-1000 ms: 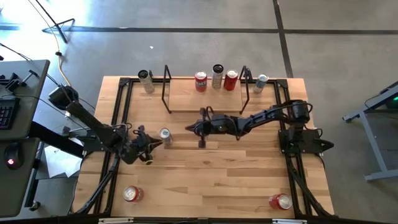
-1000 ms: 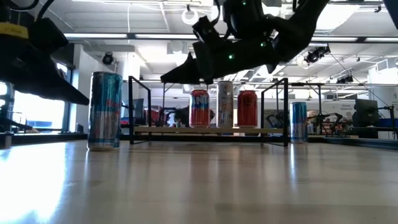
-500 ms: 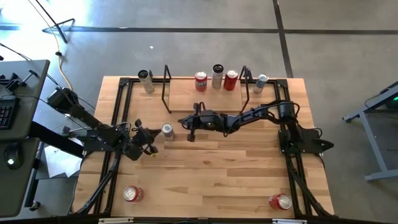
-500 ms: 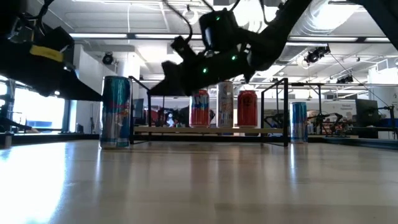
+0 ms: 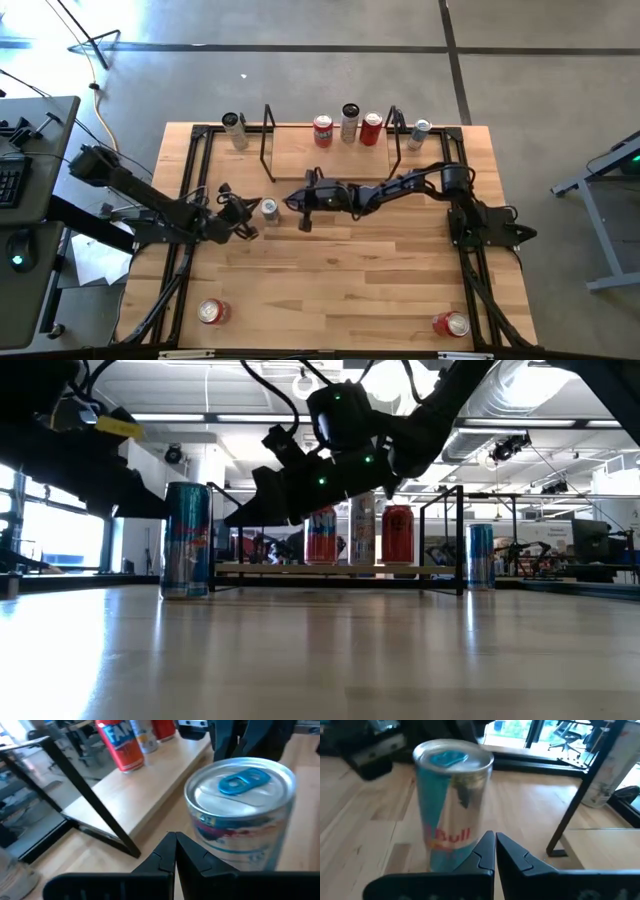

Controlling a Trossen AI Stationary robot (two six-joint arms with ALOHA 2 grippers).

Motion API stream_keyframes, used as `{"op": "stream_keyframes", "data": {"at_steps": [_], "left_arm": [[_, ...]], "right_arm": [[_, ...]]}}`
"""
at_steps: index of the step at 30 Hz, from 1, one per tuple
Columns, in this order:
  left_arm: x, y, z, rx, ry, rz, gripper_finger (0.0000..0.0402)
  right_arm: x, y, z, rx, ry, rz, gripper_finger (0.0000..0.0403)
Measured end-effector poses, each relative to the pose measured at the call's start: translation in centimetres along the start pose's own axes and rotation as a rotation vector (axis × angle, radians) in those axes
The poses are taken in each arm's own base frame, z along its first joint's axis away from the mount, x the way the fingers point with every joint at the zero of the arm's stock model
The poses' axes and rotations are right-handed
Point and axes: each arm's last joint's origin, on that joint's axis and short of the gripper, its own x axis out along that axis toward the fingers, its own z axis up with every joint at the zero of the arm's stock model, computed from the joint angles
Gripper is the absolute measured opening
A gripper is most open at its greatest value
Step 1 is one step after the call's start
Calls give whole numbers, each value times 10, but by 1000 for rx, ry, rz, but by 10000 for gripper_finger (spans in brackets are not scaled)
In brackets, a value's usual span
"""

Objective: Place canned beverage on shelf
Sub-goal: Put the bottom blue soda can on the shelf

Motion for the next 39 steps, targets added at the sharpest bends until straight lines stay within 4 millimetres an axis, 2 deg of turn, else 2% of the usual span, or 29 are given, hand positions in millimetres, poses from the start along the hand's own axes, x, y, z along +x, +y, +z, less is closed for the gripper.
{"op": "stream_keyframes", "data": {"at_steps": [7, 10, 13, 17, 22, 33, 39], "left_arm": [[-15, 6, -10, -90, 108, -162, 0], [-22, 3, -14, -143, 174, -279, 0], [-23, -4, -10, -178, 150, -336, 0], [-18, -11, -5, -192, 85, -308, 0], [-5, -11, -8, -190, 92, -197, 0], [10, 1, -3, -159, 85, -112, 0], [9, 10, 4, -151, 62, -106, 0]], "right_arm": [[0, 3, -2, -22, 28, -44, 0], [0, 2, 0, -1, 13, -47, 0], [0, 2, 1, 1, 1, -49, 0], [0, 2, 1, 1, -5, -50, 0], [0, 2, 1, 1, -5, -46, 0], [-2, 15, 2, 12, 3, -54, 0], [-3, 22, 0, 1, 40, -38, 0]]}}
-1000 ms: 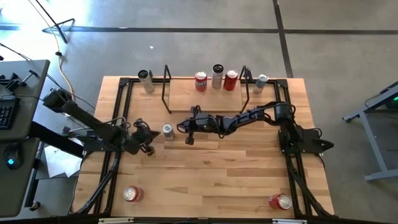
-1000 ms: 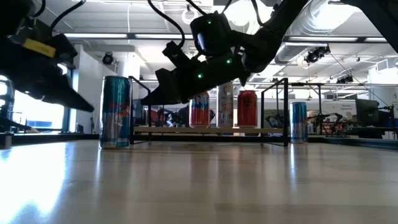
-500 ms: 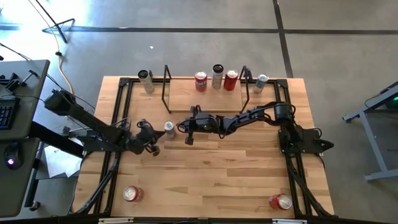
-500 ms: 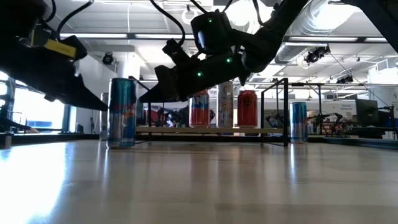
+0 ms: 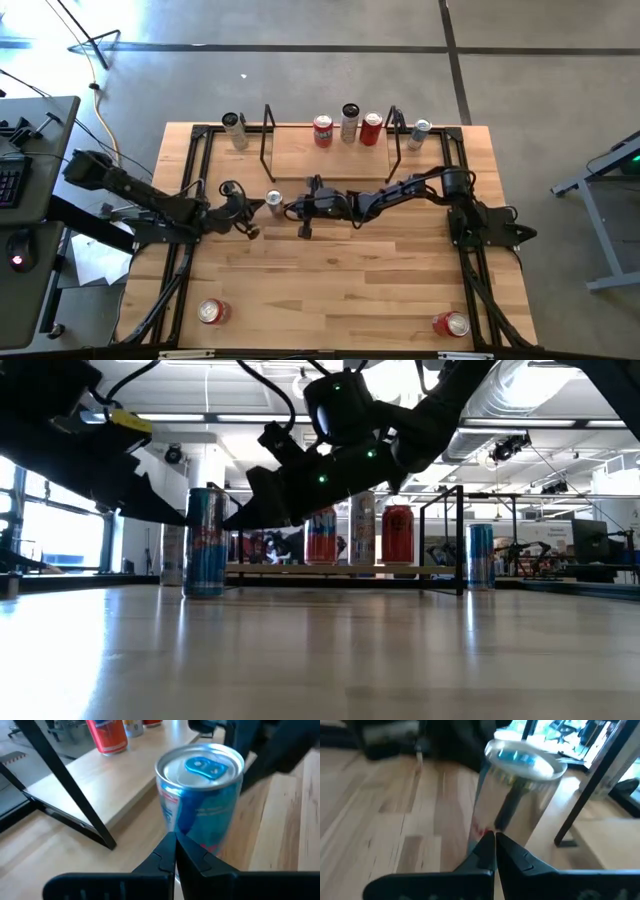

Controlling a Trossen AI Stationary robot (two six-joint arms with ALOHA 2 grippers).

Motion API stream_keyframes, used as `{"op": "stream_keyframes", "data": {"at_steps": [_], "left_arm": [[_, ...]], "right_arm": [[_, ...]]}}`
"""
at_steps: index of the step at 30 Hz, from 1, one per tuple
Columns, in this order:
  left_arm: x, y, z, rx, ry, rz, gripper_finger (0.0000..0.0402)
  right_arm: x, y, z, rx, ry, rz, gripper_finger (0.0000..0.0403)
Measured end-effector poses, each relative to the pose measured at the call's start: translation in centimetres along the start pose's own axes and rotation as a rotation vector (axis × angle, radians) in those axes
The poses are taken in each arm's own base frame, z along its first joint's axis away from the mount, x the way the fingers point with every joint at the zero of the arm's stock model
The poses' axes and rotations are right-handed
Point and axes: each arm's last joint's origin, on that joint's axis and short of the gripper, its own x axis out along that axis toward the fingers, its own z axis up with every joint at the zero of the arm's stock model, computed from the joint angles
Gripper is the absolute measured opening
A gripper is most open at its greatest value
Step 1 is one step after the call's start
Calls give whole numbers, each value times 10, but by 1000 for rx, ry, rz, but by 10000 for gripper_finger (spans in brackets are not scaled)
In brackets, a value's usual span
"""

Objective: Place canned beverage on shelf
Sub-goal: Put the bottom blue soda can on the shelf

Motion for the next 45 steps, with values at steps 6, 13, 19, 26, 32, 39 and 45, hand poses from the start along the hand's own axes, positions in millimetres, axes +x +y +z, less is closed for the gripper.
{"op": "stream_keyframes", "data": {"at_steps": [6, 13, 19, 26, 32, 39, 45], "left_arm": [[-6, 6, 1, 5, 24, -44, 0], [-12, 11, 1, 22, 45, -91, 0], [-15, 12, 2, 70, 78, -171, 0], [-18, 17, 15, 71, 95, -142, 0], [-17, 22, 1, 55, 63, -116, 0], [-20, 28, -9, -16, -39, -150, 0], [-24, 32, -9, 2, -111, -161, 0]], "right_arm": [[-1, 4, -5, -67, 66, -63, 0], [-7, 7, -8, -194, 156, -60, 0], [-13, 6, -26, -124, 126, -11, 0], [-33, 9, -43, -45, 2, -12, 0], [-29, 6, -28, 35, -25, -41, 7], [-20, 7, -5, 60, 93, -33, 121], [-18, 12, 17, 54, 53, 13, 258]]}}
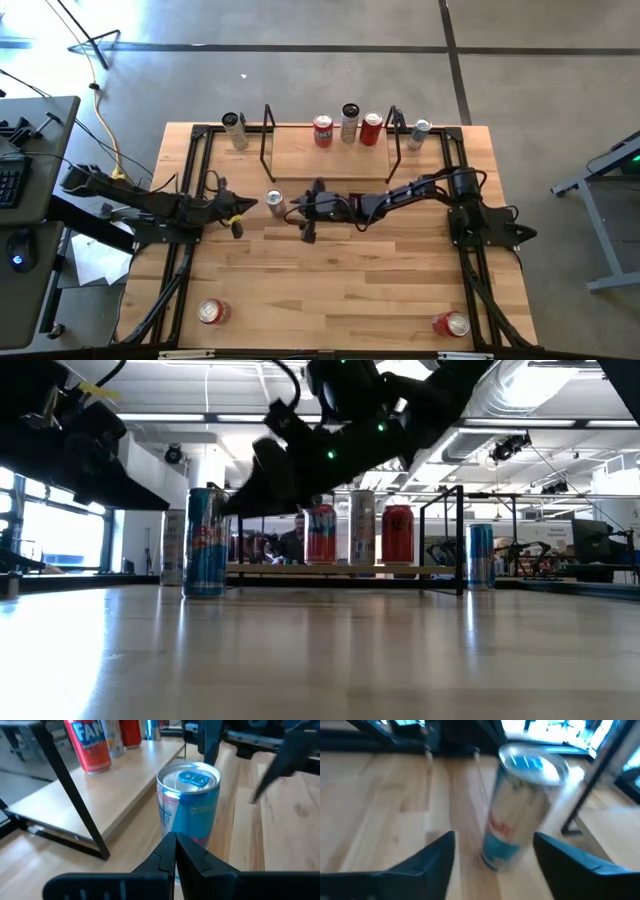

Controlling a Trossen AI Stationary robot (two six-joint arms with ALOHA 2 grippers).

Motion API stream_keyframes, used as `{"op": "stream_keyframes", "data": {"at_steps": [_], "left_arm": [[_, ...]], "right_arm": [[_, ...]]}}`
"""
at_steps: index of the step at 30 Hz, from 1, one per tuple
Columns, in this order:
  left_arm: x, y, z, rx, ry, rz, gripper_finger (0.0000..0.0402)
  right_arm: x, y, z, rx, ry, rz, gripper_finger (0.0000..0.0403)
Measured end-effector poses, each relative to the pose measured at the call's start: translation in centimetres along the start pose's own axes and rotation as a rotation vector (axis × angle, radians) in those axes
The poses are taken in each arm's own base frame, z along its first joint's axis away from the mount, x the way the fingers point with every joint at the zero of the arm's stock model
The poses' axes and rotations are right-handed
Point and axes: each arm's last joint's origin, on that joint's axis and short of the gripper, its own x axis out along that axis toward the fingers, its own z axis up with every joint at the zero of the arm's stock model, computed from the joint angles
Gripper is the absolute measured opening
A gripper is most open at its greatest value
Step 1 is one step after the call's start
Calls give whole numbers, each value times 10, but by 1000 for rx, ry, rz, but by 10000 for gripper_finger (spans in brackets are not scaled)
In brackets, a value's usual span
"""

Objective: Place canned beverage on shelf
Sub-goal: Put the bottom blue soda can on the shelf

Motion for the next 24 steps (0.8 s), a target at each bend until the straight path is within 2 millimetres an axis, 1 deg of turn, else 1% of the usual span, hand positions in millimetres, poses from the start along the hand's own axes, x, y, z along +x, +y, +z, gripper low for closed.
{"op": "stream_keyframes", "data": {"at_steps": [3, 6, 11, 14, 18, 21, 24], "left_arm": [[0, 1, -3, -8, -10, 3, 0], [0, 1, -2, -18, -22, 2, 0], [1, 3, -1, -38, -28, 20, 0], [1, 5, 0, -47, -34, 31, 0], [3, 6, 1, -54, -42, 30, 0], [3, 7, 1, -58, -40, 23, 0], [4, 7, 2, -66, -40, 17, 0]], "right_arm": [[0, 2, 6, -16, -34, -7, 296], [0, -2, 13, -3, -109, -23, 309], [1, -17, 22, 44, -199, -57, 312], [6, -25, 17, 84, -212, -47, 312], [18, -26, 13, 103, -214, 14, 312], [21, -24, 18, 85, -233, -9, 312], [23, -25, 17, 85, -222, -15, 312]]}}
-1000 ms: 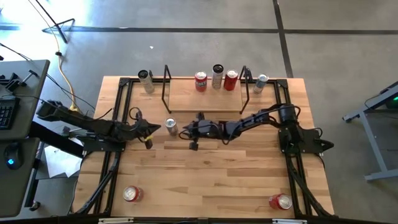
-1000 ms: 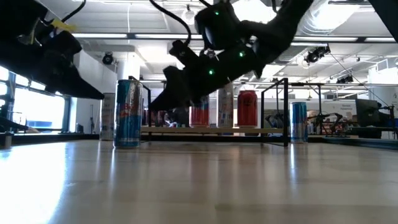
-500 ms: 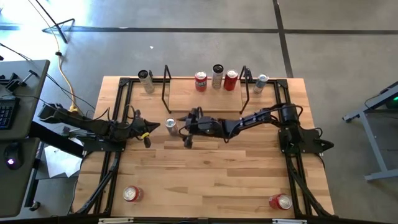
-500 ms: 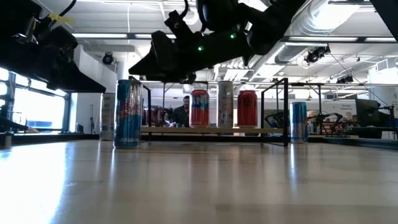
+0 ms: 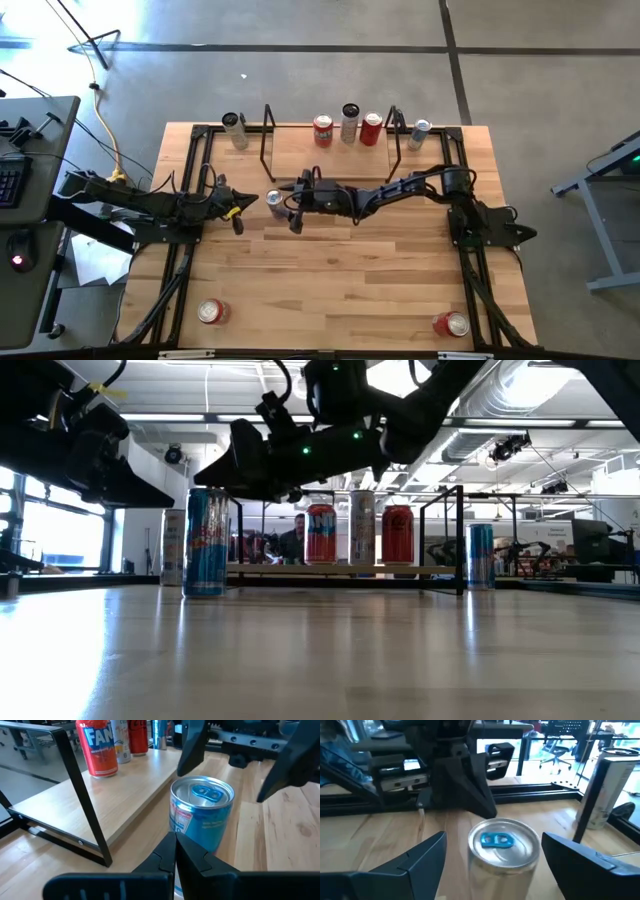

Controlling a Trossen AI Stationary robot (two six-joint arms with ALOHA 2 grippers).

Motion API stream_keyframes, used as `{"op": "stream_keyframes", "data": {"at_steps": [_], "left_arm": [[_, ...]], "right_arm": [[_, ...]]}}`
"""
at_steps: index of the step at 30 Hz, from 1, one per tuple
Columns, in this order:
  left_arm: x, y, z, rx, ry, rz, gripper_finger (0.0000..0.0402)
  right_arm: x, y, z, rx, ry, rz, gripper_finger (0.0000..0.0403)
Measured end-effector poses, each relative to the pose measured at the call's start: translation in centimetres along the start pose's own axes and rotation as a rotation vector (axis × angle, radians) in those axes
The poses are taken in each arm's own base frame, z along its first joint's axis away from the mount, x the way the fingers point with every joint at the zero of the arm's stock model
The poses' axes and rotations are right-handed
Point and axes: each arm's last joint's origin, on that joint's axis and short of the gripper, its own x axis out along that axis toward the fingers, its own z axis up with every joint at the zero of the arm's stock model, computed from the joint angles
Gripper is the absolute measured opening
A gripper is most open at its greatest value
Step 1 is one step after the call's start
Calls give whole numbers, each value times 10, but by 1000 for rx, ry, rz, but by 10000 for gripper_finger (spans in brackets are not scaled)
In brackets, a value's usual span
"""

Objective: Place canned beverage on shelf
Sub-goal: Put the bottom blue soda can on the shelf

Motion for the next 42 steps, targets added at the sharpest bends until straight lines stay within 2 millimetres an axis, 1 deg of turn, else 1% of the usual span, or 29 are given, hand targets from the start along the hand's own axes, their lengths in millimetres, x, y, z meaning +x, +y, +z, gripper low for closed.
{"op": "stream_keyframes", "data": {"at_steps": [6, 14, 20, 23, 27, 35, 38, 40, 42], "left_arm": [[0, 0, 2, 2, -13, -5, 0], [0, -1, 5, 4, -42, -12, 0], [0, -1, 5, 6, -42, -11, 0], [0, -1, 5, 6, -42, -10, 0], [0, -1, 5, 11, -44, -3, 0], [0, -1, 6, 11, -51, -2, 0], [0, -1, 7, 8, -64, -5, 0], [0, -1, 7, 9, -63, -5, 0], [0, -1, 7, 11, -63, -5, 0]], "right_arm": [[1, -3, 1, 9, -5, 15, 312], [1, -2, 0, 28, -6, 34, 312], [7, -4, -11, 28, -32, 28, 312], [9, -5, -12, 31, -55, 26, 312], [9, -8, -21, 45, -7, 23, 312], [10, -9, -22, 54, -8, 20, 310], [10, -9, -21, 50, -19, 25, 293], [10, -9, -21, 51, -18, 23, 267], [11, -11, -21, 56, -18, 21, 234]]}}
